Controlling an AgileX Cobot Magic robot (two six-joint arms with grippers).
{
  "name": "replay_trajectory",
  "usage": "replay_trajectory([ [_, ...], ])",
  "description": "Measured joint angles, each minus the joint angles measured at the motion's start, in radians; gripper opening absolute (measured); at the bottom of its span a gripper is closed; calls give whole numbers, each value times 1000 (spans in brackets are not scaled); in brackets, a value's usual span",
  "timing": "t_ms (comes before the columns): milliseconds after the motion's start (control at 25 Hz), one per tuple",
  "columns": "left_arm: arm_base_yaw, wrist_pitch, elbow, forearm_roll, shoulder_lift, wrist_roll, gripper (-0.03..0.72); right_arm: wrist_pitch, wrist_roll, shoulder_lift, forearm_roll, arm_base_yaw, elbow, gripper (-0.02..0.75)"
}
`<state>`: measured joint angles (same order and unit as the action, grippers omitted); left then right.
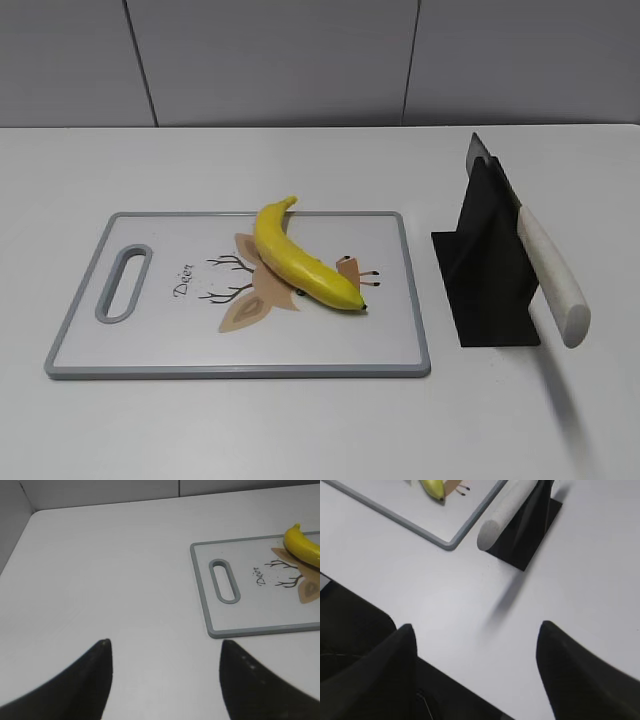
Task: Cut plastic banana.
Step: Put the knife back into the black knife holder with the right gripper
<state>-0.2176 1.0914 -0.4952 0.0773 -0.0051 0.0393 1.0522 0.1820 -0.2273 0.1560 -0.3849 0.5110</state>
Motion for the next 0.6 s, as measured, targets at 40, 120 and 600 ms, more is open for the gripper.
replay_trajectory([
  [40, 0, 0, 0, 0, 0, 0, 656, -1, 0, 13, 0, 0, 0, 577],
  [120, 0, 0, 0, 0, 0, 0, 643, -2, 0, 44, 0, 0, 0, 576],
  [600, 0, -1, 0, -2, 0, 0, 590, -2, 0, 234, 1, 0, 0, 576],
])
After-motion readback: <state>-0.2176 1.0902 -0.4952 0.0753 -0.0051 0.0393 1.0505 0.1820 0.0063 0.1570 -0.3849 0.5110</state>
